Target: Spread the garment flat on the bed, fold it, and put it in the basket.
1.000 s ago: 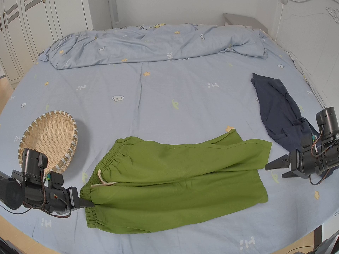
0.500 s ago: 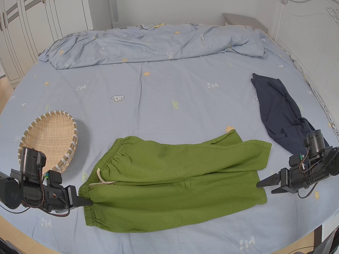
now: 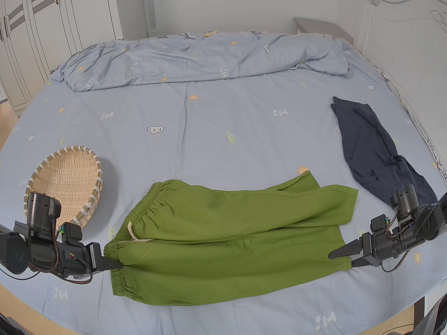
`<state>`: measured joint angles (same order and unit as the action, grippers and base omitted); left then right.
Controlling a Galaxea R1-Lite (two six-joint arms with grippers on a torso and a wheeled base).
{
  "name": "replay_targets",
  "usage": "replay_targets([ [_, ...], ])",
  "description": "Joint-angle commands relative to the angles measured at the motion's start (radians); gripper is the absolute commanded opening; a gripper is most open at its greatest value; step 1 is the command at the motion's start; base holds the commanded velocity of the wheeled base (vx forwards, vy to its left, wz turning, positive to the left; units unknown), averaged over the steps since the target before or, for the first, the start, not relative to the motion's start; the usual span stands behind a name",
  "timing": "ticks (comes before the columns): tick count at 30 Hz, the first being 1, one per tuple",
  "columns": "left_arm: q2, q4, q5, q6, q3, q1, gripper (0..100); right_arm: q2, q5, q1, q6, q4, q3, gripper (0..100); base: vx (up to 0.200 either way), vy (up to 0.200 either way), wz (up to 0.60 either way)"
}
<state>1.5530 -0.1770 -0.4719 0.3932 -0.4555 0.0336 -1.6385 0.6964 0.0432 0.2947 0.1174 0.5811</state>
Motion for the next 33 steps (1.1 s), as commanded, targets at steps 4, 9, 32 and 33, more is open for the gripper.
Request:
replay_targets([
  [4, 0.002, 0.001, -0.001, 0.001, 0.000, 0.000, 0, -0.009, 0.032, -0.019, 0.003, -0.001, -0.004, 100, 0.000, 0.000, 0.00],
  [9, 0.002, 0.001, -0.001, 0.001, 0.000, 0.000, 0, -0.009, 0.035, -0.022, 0.001, 0.001, -0.004, 0, 0.000, 0.000, 0.00],
  [32, -0.090, 0.264, -0.001, -0.047, -0.078, 0.003, 0, 0.158, 0.020, -0.098, -0.083, -0.228, 0.017, 0, 0.000, 0.000, 0.00],
  [33, -0.108, 0.324, -0.001, -0.093, -0.091, -0.001, 0, 0.192, 0.020, -0.095, -0.085, -0.274, 0.016, 0, 0.000, 0.000, 0.00],
])
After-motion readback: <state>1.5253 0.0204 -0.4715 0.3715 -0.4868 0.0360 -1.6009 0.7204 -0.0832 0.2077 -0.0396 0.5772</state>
